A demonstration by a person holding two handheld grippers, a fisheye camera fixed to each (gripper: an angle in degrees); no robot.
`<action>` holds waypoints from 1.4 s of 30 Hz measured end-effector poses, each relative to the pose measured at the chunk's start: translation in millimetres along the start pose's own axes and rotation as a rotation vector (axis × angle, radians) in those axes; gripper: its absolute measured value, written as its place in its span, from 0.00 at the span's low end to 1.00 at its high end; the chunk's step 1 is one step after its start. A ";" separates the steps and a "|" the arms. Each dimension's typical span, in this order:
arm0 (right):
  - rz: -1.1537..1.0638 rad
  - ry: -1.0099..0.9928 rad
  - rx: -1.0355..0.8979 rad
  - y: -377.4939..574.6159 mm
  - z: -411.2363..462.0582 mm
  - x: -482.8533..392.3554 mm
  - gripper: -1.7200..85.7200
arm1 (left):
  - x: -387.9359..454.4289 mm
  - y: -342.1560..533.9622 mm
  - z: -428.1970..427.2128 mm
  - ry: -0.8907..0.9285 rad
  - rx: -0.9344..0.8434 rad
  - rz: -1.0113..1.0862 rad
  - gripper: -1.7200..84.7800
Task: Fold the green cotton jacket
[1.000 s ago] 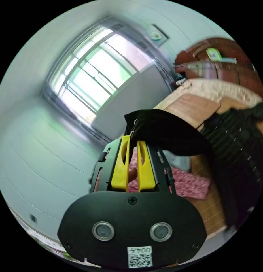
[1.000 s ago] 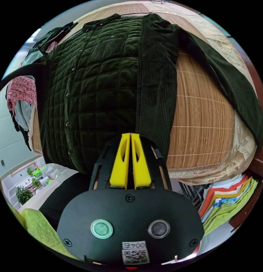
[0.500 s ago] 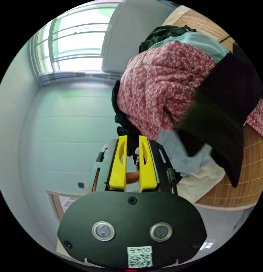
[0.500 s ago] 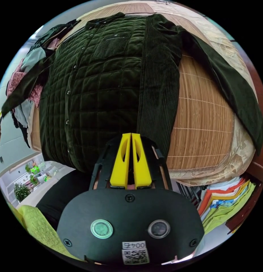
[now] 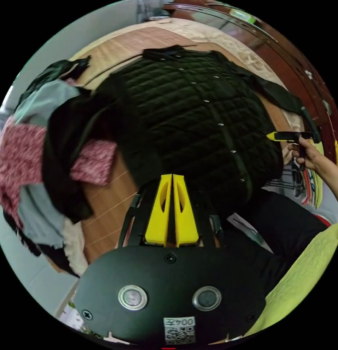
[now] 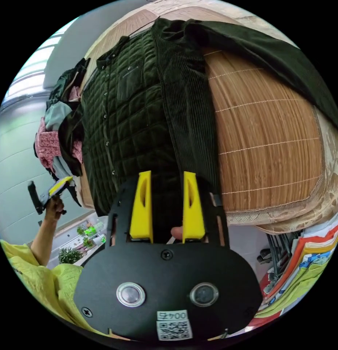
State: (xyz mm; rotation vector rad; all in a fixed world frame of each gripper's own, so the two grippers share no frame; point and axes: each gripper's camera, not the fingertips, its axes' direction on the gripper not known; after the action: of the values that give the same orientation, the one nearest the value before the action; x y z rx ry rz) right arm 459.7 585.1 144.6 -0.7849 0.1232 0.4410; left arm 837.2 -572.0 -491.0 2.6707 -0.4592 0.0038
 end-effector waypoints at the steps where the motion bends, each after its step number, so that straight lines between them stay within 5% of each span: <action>1: 0.004 -0.030 0.027 5.6 -12.6 7.9 0.23 | 15.0 -22.3 11.6 0.056 -0.015 0.039 0.07; 5: 0.016 -0.129 0.213 28.2 -67.5 43.1 0.25 | 41.1 -89.4 29.0 0.187 0.013 0.054 0.12; 10: 0.059 -0.203 0.586 64.7 -153.2 103.0 0.22 | 59.9 -134.0 54.3 0.059 -0.030 0.105 0.15; 18: 0.307 -0.072 0.531 78.3 -181.2 197.0 0.10 | 63.4 -158.0 47.1 -0.107 -0.080 0.075 0.16; 28: 0.570 -0.219 0.617 93.9 -226.5 306.8 0.02 | 26.5 -196.1 31.6 -0.067 -0.186 0.049 0.16; 38: 0.639 -0.271 0.617 95.1 -231.5 349.1 0.03 | -2.1 -203.7 13.4 -0.049 -0.153 0.033 0.16; 42: 0.614 -0.397 0.716 101.2 -233.8 360.5 0.11 | -12.2 -204.0 7.3 -0.037 -0.136 0.023 0.16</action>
State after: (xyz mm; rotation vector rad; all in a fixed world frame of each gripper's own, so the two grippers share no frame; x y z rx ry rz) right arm 754.4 604.5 -183.5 0.0741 0.1380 1.0516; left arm 890.3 -397.0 -582.5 2.5352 -0.4846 -0.0678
